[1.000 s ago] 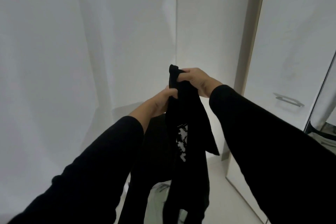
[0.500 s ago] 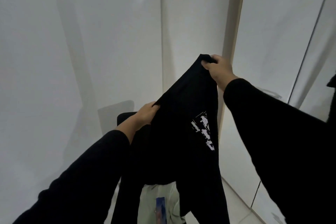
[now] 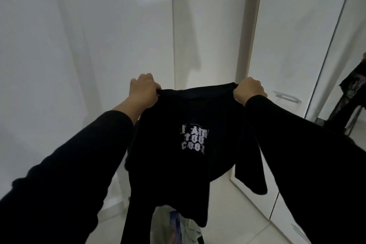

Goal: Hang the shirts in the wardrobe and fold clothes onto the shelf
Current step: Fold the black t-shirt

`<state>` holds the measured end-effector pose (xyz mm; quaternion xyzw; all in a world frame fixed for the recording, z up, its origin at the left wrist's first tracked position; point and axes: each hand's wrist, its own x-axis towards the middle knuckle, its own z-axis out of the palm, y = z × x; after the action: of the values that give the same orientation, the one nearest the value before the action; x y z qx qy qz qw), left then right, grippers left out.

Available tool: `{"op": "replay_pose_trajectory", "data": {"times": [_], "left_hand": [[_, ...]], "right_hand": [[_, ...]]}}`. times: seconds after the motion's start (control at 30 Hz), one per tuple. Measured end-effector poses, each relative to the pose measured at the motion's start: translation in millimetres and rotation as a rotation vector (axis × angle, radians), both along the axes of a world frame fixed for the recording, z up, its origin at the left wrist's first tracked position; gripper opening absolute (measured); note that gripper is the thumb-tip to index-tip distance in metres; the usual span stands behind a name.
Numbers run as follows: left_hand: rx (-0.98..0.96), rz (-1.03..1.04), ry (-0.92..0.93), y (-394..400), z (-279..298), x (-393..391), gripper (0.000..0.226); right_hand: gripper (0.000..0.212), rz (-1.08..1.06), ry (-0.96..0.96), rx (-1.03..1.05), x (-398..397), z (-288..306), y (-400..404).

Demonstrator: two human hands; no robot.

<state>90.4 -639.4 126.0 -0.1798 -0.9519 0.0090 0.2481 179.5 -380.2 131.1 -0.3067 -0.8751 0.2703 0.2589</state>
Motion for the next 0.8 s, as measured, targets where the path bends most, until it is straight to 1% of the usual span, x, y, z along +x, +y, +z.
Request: {"op": "replay_pose_trajectory", "data": {"times": [0.03, 0.17, 0.27, 0.37, 0.47, 0.53, 0.57, 0.63, 0.67, 0.73, 0.8], "left_hand": [[0.017, 0.042, 0.013, 1.8, 1.0, 2.5, 0.031], [0.212, 0.167, -0.086, 13.1, -3.6, 12.3, 0.025], [0.316, 0.186, -0.127, 15.8, -13.2, 15.5, 0.018], [0.390, 0.162, -0.111, 16.0, -26.0, 15.9, 0.014], [0.471, 0.103, -0.139, 16.6, -35.8, 11.3, 0.009], [0.473, 0.023, -0.222, 15.1, -36.4, 7.5, 0.009], [0.454, -0.012, -0.273, 13.6, -35.5, 6.0, 0.010], [0.412, -0.037, -0.373, 9.9, -32.0, 4.8, 0.023], [0.425, -0.046, -0.426, 8.3, -30.2, 5.1, 0.028], [0.491, -0.067, -0.512, 6.6, -28.8, 6.1, 0.029], [0.536, -0.080, -0.505, 6.3, -31.3, 3.0, 0.028]], "right_hand": [[0.021, -0.008, -0.023, 0.031, 0.5, -0.8, -3.0], [0.021, 0.017, -0.079, 0.114, 3.3, -3.9, -10.6], [0.021, 0.029, -0.096, 0.142, 8.2, -10.3, -12.9], [0.017, 0.004, -0.075, 0.152, 12.0, -16.9, -14.0], [0.016, -0.001, -0.034, 0.063, 12.8, -21.7, -12.5], [0.013, 0.000, 0.007, -0.059, 11.8, -24.3, -6.6], [0.012, -0.008, 0.029, -0.120, 11.8, -25.0, -3.7], [0.017, -0.038, 0.063, -0.202, 11.5, -25.3, 1.4], [0.020, -0.054, 0.084, -0.224, 10.9, -25.2, 3.3], [0.023, -0.078, 0.124, -0.260, 9.6, -24.2, 4.3], [0.026, -0.091, 0.152, -0.280, 7.8, -23.3, 4.0]]}}
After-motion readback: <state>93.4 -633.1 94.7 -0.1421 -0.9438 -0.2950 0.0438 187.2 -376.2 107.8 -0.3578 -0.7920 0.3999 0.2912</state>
